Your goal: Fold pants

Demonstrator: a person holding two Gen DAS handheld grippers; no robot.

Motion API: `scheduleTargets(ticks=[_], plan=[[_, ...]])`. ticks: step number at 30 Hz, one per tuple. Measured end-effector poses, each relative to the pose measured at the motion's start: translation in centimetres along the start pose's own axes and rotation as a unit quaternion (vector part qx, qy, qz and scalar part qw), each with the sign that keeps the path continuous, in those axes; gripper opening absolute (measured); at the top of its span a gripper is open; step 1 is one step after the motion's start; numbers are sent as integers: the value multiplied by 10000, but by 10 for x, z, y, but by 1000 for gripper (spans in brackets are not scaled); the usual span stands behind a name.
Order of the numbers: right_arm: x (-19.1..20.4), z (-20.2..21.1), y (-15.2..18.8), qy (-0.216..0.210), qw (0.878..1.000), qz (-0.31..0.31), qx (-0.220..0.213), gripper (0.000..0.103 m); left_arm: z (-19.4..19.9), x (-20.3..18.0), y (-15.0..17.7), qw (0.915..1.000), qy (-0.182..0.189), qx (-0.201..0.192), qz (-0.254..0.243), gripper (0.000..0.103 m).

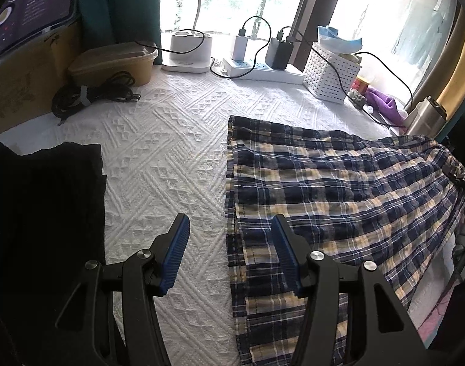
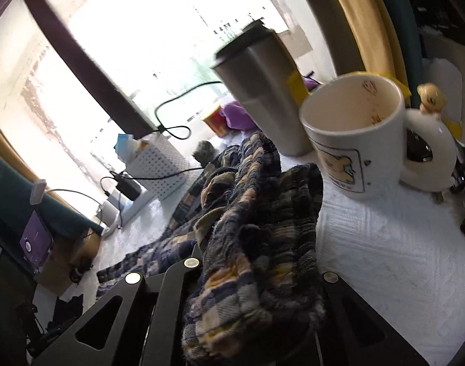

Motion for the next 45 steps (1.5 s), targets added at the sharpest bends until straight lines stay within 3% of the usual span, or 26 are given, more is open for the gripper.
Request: scheduleTargets(ticks=[17, 26, 33, 45], plan=[[107, 3, 13, -284, 9942, 1035, 22, 11, 14, 32, 13, 9991, 310, -252, 126, 55], [156, -15, 41, -397, 9888, 1406, 301, 11, 21, 45, 18, 9983, 448, -379, 57, 55], [190, -32, 61, -351, 9819, 1763, 590, 11, 23, 55, 24, 9957, 779, -495, 96, 55], [240, -65, 106, -342, 9710, 2152, 986, 11, 41, 100, 25, 9961, 462, -730, 177, 55]])
Point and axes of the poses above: each gripper's, at about its wrist camera, not at the fingertips, and z roughly against the way its jaws point, x to its left, y to its underside, the point moved 4 cm from there along -z, roughly the way its jaws point, and after that the axes turned 1 degree about x, right-handed, at the moved point
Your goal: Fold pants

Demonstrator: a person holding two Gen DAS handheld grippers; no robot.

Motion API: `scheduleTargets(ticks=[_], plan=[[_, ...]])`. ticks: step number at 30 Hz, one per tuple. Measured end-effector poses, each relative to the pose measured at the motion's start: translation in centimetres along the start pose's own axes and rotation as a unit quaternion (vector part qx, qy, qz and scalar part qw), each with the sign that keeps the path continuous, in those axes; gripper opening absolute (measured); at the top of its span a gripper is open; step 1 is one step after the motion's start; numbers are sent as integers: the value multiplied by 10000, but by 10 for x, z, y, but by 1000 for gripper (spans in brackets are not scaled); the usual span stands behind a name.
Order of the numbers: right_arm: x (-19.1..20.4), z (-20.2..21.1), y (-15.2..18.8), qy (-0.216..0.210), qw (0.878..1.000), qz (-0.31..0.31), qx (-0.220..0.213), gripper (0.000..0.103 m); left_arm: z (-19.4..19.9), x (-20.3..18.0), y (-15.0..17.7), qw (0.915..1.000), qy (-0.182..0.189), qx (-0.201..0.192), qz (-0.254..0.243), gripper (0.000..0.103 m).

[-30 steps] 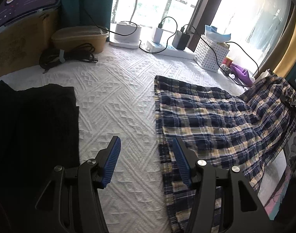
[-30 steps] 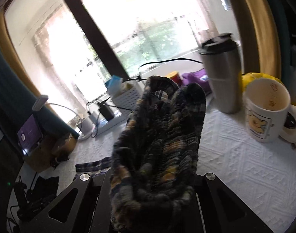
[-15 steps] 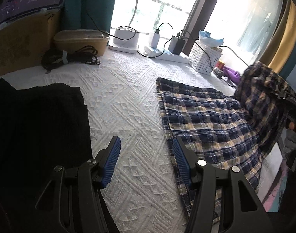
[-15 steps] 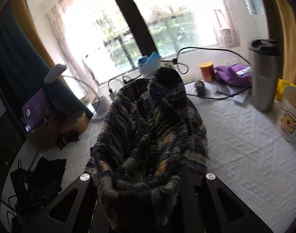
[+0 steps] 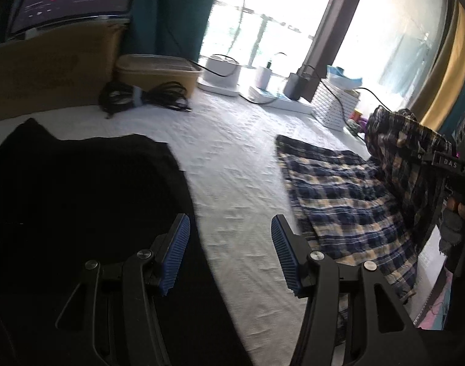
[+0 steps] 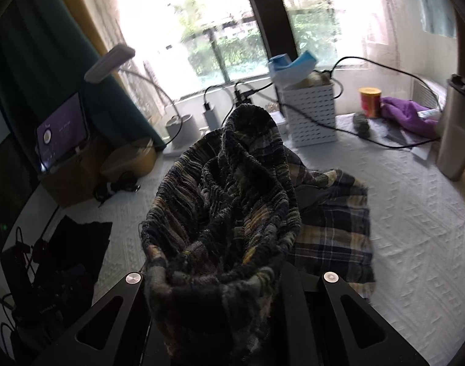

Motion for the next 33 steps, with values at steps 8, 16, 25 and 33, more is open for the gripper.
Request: scheduleTargets(ticks=[8, 16, 25, 33], plan=[[30, -33, 11, -27, 9992, 236, 318, 11, 10, 38, -2, 9993, -262, -122, 236, 55], [57, -76, 32, 7, 9959, 426, 804, 11, 15, 63, 2, 9982, -412, -106, 427, 55], [64, -103, 43, 291, 9899, 677, 1212, 14, 14, 64, 3, 9981, -425, -67, 440, 55], [84, -96, 51, -13, 9869, 1048, 1230, 89, 18, 48, 0, 9985, -448, -79, 319, 55]])
Point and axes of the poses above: each gripper's, at about its wrist camera, not at the fingertips, and z roughly against the way its jaws point, x to its left, y to its underside, the point moved 4 cm from there along -z, roughly the way its jaws point, and after that the axes turned 1 degree about x, right-handed, at the moved point
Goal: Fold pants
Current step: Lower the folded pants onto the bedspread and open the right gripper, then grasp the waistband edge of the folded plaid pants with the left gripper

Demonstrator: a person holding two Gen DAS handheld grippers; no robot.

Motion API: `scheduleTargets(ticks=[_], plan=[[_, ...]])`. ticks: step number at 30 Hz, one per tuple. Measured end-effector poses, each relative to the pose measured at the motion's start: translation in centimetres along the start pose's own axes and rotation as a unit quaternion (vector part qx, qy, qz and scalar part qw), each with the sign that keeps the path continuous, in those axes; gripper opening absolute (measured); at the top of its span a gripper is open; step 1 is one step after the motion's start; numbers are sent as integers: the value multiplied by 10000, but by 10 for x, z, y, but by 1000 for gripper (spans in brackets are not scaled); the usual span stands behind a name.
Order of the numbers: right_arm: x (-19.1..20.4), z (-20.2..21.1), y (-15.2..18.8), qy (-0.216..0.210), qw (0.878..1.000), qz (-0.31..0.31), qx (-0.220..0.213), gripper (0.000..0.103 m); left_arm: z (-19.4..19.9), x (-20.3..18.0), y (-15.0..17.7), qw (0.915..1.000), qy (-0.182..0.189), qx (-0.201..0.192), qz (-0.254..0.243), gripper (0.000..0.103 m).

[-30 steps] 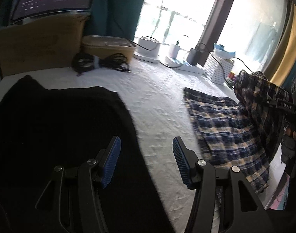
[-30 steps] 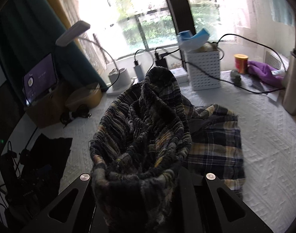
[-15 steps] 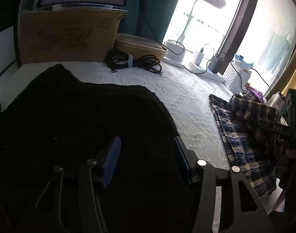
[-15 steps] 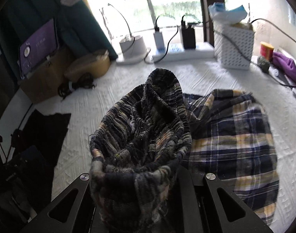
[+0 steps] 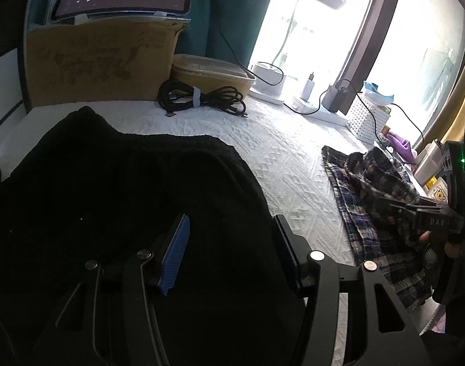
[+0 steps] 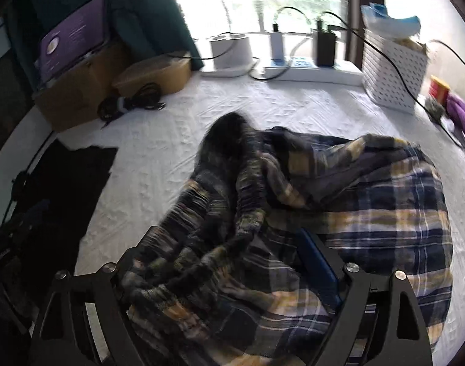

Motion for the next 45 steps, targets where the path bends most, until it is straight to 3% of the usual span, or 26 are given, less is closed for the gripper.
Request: scheduleTargets(ticks=[15, 22, 31, 33, 36, 38, 39, 40, 41, 42, 45], plan=[[-1, 52, 15, -726, 9966, 156, -353, 89, 8, -46, -6, 9994, -132, -42, -307, 55], [-57, 76, 25, -464, 9964, -275, -650, 89, 2, -92, -8, 9980, 88, 14, -623, 55], [-134, 84, 60, 148, 9941, -806, -709, 89, -33, -166, -9, 9904, 683, 269, -1169, 55], [-144, 83, 70, 108, 9934, -939, -649, 89, -47, -173, -8, 9888, 808, 470, -1166, 54], [-151, 84, 86, -160, 9901, -1255, -607, 89, -63, -178, -4, 9880, 717, 710, -1168, 46], [-150, 86, 95, -276, 9908, -1207, -553, 78, -71, -180, -1, 9874, 737, 788, -1161, 44], [-150, 87, 99, -268, 9915, -1153, -537, 74, -73, -181, 0, 9869, 734, 808, -1187, 35], [-148, 89, 103, -264, 9920, -1123, -513, 66, -74, -182, 1, 9861, 728, 827, -1246, 30], [-147, 88, 107, -262, 9926, -1087, -475, 49, -76, -183, 2, 9854, 726, 844, -1291, 21], [-145, 86, 110, -246, 9933, -1047, -432, 41, -76, -182, 2, 9853, 710, 847, -1303, 20], [-137, 81, 124, -202, 9950, -929, -309, 33, -76, -179, 0, 9864, 675, 809, -1264, 16]])
Point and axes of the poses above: each gripper's, at about its wrist camera, not at the fingertips, and z roughly against the way its jaws point, x to its left, y to its underside, the point moved 4 cm from there along -z, roughly the way its jaws point, and after that the axes turned 1 degree about x, right-handed, at the moved point
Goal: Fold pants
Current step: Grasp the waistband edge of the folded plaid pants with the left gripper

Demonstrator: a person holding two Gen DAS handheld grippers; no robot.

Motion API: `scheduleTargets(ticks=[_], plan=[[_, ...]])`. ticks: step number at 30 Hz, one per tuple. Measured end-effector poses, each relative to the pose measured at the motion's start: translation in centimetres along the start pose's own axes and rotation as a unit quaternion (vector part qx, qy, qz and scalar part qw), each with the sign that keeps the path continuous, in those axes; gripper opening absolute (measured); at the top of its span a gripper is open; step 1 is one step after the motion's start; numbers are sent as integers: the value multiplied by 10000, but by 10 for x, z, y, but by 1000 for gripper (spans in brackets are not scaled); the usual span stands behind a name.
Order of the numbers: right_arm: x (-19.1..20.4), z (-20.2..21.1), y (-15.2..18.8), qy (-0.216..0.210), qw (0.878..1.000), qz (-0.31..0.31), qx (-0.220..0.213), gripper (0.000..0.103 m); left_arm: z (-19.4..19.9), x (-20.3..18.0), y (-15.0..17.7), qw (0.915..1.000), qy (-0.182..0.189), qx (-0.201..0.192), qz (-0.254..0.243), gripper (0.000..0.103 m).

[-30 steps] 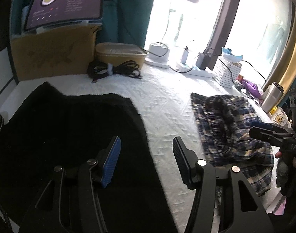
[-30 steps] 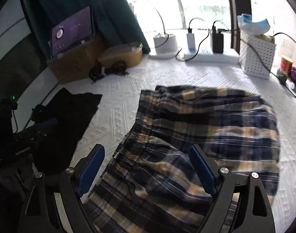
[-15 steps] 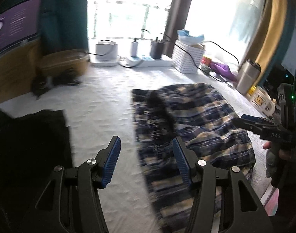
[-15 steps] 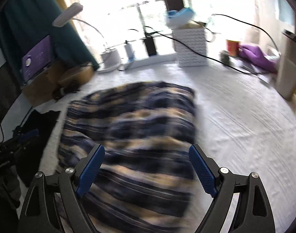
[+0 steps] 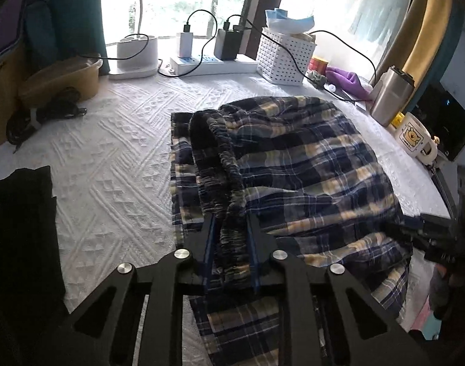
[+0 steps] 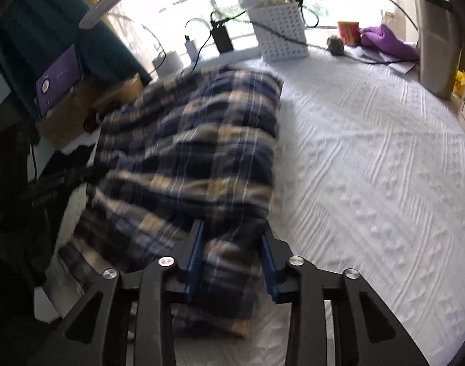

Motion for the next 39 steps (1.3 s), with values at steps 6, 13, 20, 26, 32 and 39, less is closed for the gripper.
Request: scheduleTargets(ticks=[6, 13, 20, 26, 32, 39], plan=[[3, 7, 15, 165, 9996, 184, -103, 26, 5, 5, -2, 9999, -113, -94, 26, 13], [4, 19, 37, 426, 9980, 415, -199, 26, 14, 18, 0, 9992, -338, -192, 117, 12], [1, 30, 46, 311, 9988, 359, -86, 26, 34, 33, -4, 9989, -184, -266, 345, 12], [-14, 49, 12, 523, 9972, 313, -440, 26, 39, 25, -20, 9991, -89, -405, 103, 13], [-24, 41, -41, 671, 9948, 346, -686, 26, 29, 24, -38, 9987, -38, -503, -55, 46], [-27, 9, -86, 662, 9945, 487, -650, 26, 9, 25, -58, 9981, -52, -566, -225, 48]])
Point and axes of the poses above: each gripper's, at about its wrist camera, not at the fingertips, and z roughly against the way its jaws point, x to its left, y to its underside, the point moved 4 cm from there along -z, roughly the way its jaws point, and after that the axes turned 1 degree about x, right-handed, at the moved point
